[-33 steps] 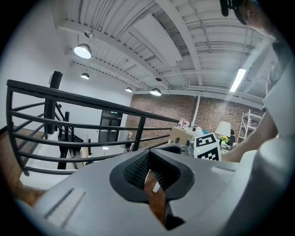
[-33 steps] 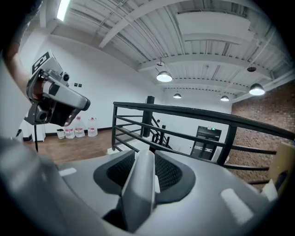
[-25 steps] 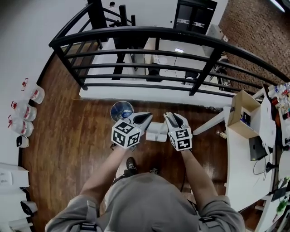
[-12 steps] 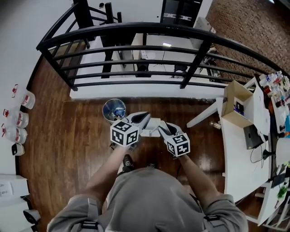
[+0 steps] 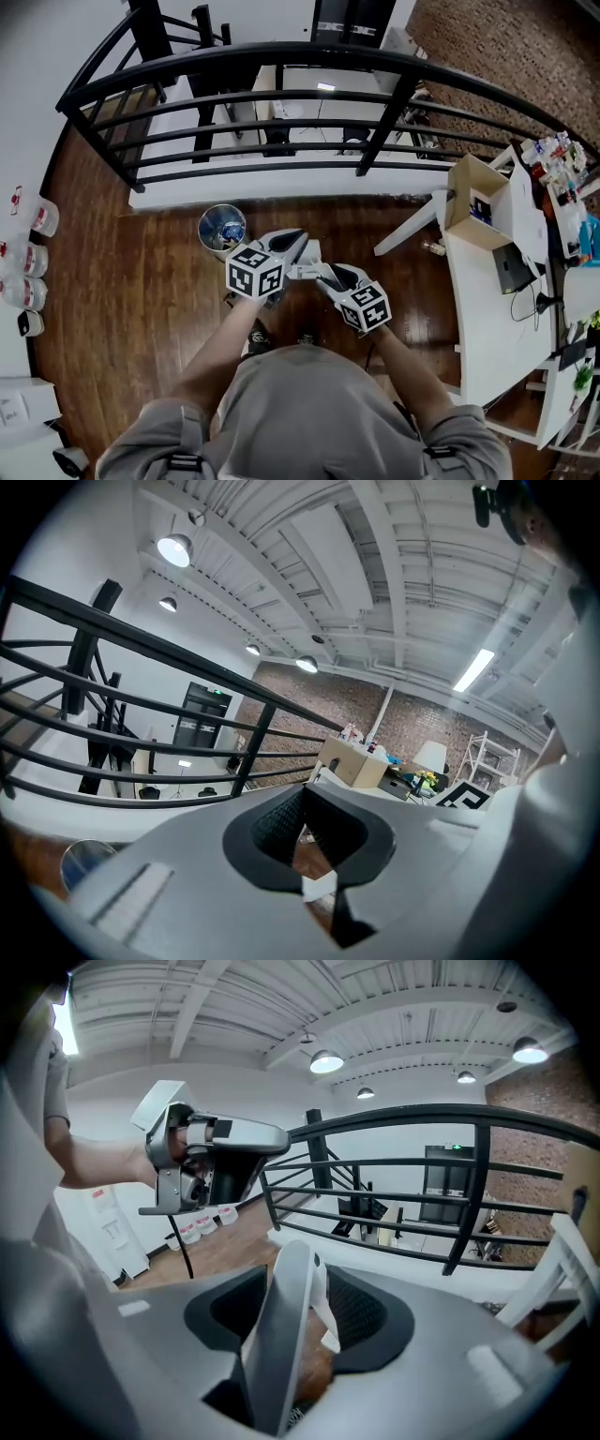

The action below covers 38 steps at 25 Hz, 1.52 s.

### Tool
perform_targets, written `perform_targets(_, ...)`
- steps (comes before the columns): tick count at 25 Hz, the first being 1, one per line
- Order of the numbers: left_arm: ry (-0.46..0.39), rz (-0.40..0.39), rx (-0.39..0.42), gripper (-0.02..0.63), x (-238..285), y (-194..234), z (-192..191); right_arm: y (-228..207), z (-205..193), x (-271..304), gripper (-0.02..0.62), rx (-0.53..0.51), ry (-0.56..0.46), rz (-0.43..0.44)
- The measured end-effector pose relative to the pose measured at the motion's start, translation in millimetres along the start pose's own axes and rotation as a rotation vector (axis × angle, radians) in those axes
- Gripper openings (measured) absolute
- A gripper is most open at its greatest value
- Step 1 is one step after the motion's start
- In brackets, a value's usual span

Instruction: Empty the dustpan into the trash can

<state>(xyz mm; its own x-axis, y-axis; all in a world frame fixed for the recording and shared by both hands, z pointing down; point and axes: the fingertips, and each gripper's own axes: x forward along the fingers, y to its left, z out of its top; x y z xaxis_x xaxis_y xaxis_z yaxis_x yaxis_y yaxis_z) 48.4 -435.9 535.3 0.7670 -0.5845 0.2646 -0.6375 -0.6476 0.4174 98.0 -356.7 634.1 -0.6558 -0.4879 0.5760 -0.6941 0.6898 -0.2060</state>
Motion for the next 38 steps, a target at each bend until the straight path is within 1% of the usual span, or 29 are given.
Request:
perform_targets(3,0.004,-0.010,0.006,0.005,4,-3,1,7,8,-8,0.235,0.016,-0.033,0.037)
perform_targets(4,0.003,-0.012,0.007,0.005,5,-4,2,8,14,-11,0.242,0.019,-0.047,0.044)
perform_targets(7,-0.005,-0.011,0.018,0.005,5,-5,8,2,40,-21,0.242,0.023,-0.114,0.040)
perform_targets(10,-0.035,-0.009,0.041,0.005,0,-6,24,-10,83,-34,0.239,0.028,-0.215,0.017)
perform_targets(12,-0.065,-0.020,0.059,0.005,-8,-9,41,-16,117,-46,0.195,0.029,-0.294,-0.002)
perform_targets(15,-0.102,-0.024,0.115,0.005,-24,-15,73,-17,166,-62,0.097,0.004,-0.401,-0.034)
perform_targets(18,-0.153,-0.027,0.158,0.005,-41,-19,106,-11,205,-69,0.004,-0.055,-0.432,-0.049)
perform_targets(21,-0.191,-0.025,0.185,0.005,-58,-22,134,7,238,-74,0.000,-0.106,-0.446,-0.014)
perform_targets(25,-0.219,-0.003,0.209,0.005,-76,-25,156,33,278,-83,0.000,-0.140,-0.508,0.044)
perform_targets(29,-0.219,0.018,0.219,0.005,-86,-24,160,50,299,-81,0.000,-0.141,-0.543,0.091)
perform_targets(38,-0.236,0.047,0.221,0.005,-105,-14,163,67,303,-61,0.000,-0.141,-0.534,0.128)
